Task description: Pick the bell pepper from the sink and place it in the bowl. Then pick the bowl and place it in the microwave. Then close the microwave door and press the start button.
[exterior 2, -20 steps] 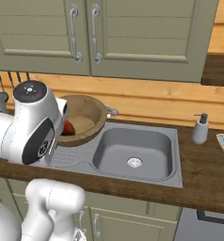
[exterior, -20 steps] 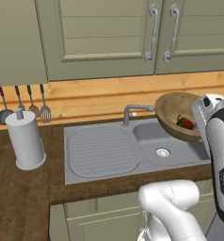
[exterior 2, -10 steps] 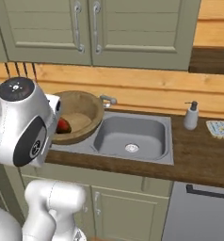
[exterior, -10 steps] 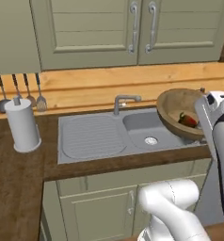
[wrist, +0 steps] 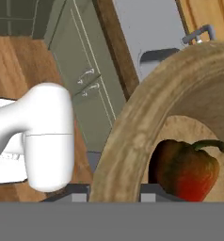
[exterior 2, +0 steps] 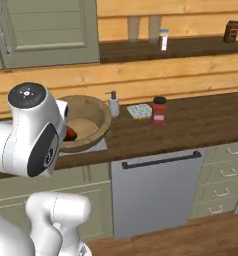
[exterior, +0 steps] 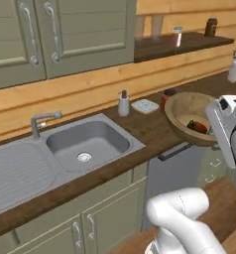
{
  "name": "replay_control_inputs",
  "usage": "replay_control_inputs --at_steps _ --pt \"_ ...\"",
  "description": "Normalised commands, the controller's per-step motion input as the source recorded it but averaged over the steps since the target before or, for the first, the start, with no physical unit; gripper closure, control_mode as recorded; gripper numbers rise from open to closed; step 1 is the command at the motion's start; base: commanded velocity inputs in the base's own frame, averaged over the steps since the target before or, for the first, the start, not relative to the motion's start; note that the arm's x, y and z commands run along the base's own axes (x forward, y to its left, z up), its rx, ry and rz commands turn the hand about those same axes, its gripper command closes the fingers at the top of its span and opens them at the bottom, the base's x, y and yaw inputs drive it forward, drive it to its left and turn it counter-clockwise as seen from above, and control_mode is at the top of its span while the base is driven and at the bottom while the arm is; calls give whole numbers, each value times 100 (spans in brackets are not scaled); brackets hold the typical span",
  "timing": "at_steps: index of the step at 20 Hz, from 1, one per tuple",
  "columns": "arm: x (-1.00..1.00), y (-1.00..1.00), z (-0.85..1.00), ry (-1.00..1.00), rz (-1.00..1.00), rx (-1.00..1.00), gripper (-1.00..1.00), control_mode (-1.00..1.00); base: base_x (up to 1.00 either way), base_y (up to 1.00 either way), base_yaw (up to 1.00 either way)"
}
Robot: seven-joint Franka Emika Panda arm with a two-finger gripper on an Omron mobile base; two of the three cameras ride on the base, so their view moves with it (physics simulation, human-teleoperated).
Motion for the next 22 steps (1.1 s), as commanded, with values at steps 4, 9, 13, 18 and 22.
replay_control_inputs --at_steps 4,9,13,18,22 --pt "0 0 0 0 0 0 100 100 0 -14 -94" --pt "0 0 0 0 0 0 100 100 0 -17 -93" --pt "0 0 0 0 0 0 100 100 0 -26 -90" --pt "0 0 0 0 0 0 100 100 0 -34 -88" --pt "0 0 0 0 0 0 100 100 0 -36 -87"
